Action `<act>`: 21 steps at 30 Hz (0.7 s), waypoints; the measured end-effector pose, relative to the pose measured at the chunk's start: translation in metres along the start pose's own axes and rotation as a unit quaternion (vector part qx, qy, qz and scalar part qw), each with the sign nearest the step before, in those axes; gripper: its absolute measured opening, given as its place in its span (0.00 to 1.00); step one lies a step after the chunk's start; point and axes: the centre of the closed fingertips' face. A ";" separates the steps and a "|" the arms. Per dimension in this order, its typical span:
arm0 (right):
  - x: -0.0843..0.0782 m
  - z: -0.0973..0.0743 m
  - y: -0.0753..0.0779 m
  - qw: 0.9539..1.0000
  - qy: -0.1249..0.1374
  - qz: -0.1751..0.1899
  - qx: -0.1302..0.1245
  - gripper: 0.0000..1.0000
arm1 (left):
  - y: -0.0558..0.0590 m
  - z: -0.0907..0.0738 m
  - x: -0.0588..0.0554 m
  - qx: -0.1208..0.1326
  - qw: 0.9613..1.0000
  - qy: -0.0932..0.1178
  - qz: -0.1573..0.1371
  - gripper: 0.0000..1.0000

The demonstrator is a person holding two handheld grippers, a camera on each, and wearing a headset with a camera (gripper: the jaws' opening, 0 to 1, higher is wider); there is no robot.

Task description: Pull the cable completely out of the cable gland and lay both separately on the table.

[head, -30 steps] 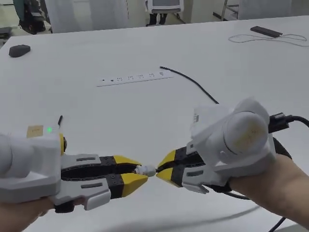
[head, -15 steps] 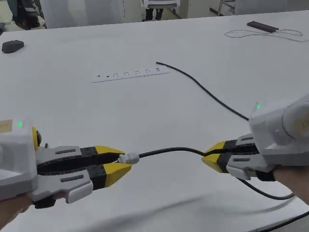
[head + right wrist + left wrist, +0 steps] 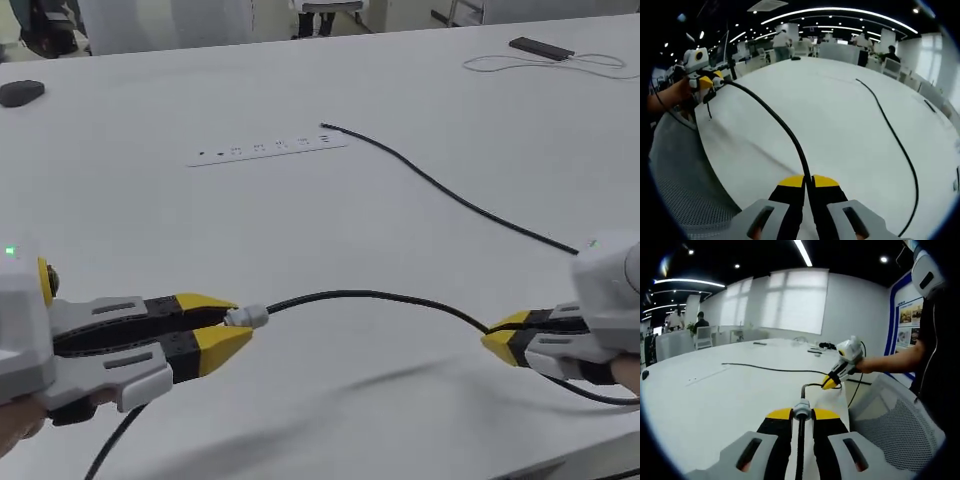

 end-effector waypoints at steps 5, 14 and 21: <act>0.002 0.001 0.002 1.000 -0.009 -0.011 -0.002 0.01 | -0.001 0.000 0.000 0.003 1.000 -0.003 0.004 0.14; 0.068 -0.007 -0.012 0.997 0.062 -0.044 0.002 0.23 | -0.001 0.000 -0.004 0.006 1.000 -0.015 0.008 0.14; 0.127 -0.016 -0.082 0.983 0.113 -0.115 0.091 0.24 | 0.002 0.005 -0.006 -0.003 1.000 -0.017 0.006 0.14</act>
Point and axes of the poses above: the centre of the closed fingertips' face, and the gripper's own axes: z roughly forward along the fingers, y roughly to its right, x roughly out of its top, and after that the axes turned 13 degrees about -x, right-handed
